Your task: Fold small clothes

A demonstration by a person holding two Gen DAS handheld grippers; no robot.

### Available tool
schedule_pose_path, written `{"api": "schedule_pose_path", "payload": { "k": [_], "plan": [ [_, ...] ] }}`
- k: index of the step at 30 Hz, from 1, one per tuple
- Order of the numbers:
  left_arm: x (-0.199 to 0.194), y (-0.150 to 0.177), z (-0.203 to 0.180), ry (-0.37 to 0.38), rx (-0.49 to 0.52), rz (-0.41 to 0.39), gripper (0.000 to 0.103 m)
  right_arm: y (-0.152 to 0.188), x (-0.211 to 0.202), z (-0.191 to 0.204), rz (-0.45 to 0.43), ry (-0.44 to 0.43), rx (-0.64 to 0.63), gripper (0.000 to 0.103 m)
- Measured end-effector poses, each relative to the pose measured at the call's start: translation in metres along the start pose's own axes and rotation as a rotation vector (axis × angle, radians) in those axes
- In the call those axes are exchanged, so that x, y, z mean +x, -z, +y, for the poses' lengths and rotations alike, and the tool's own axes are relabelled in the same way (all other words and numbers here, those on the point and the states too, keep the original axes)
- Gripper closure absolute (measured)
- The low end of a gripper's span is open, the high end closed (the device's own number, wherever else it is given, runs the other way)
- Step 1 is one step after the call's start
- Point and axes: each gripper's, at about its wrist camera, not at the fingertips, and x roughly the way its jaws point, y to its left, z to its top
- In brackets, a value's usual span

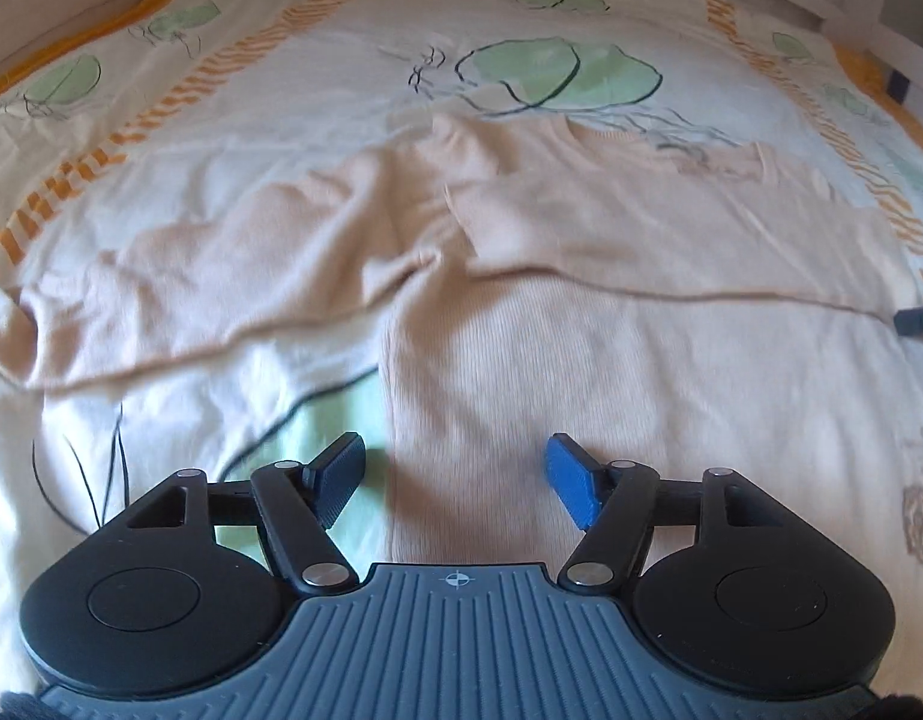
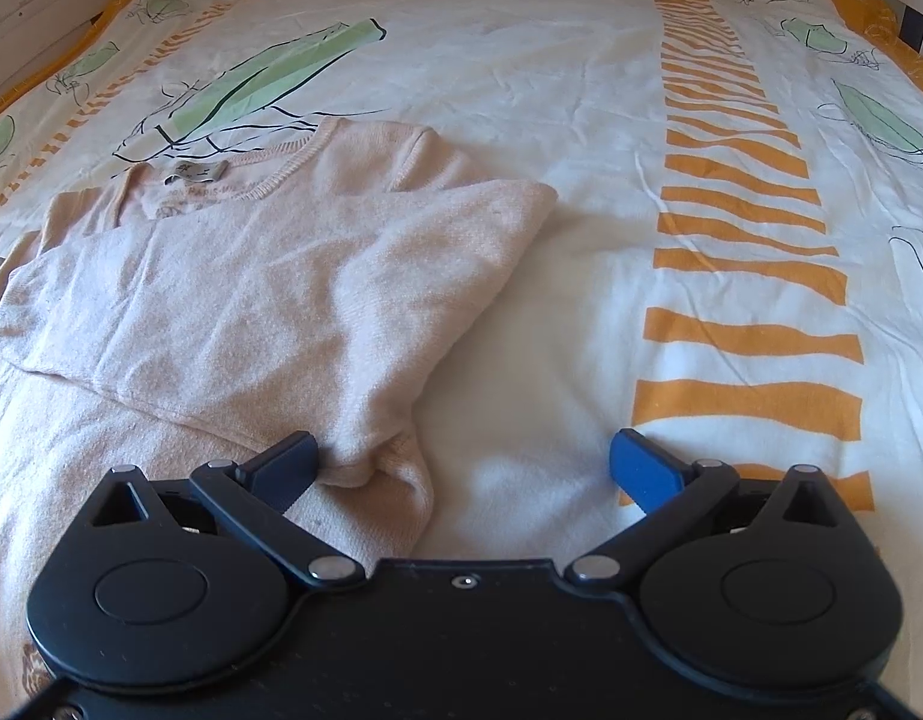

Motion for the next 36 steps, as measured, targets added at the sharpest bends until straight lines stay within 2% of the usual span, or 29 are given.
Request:
{"api": "schedule_pose_path", "payload": {
  "k": [4, 12, 18, 24, 30, 36],
  "plan": [
    [-0.001, 0.006, 0.005, 0.006, -0.036, -0.003, 0.033, 0.0, -0.001, 0.0, -0.004, 0.003, 0.005, 0.0],
    [0.006, 0.009, 0.003, 0.004, -0.035, -0.005, 0.018, 0.005, -0.004, 0.002, -0.012, 0.018, -0.006, 0.0],
    [0.006, 0.013, 0.002, 0.004, -0.035, -0.025, 0.016, 0.009, -0.006, 0.004, -0.015, 0.032, -0.025, 0.001],
    [0.003, 0.019, 0.005, 0.026, -0.028, -0.052, 0.016, 0.016, -0.026, -0.01, -0.056, -0.002, 0.091, 0.009],
    [0.004, 0.021, 0.009, 0.052, -0.033, -0.08, 0.014, 0.028, -0.049, -0.013, -0.11, 0.008, 0.207, 0.009],
    [0.004, 0.025, 0.008, 0.058, -0.038, -0.109, 0.01, 0.025, -0.074, 0.01, -0.185, -0.002, 0.209, 0.004]
  ]
}}
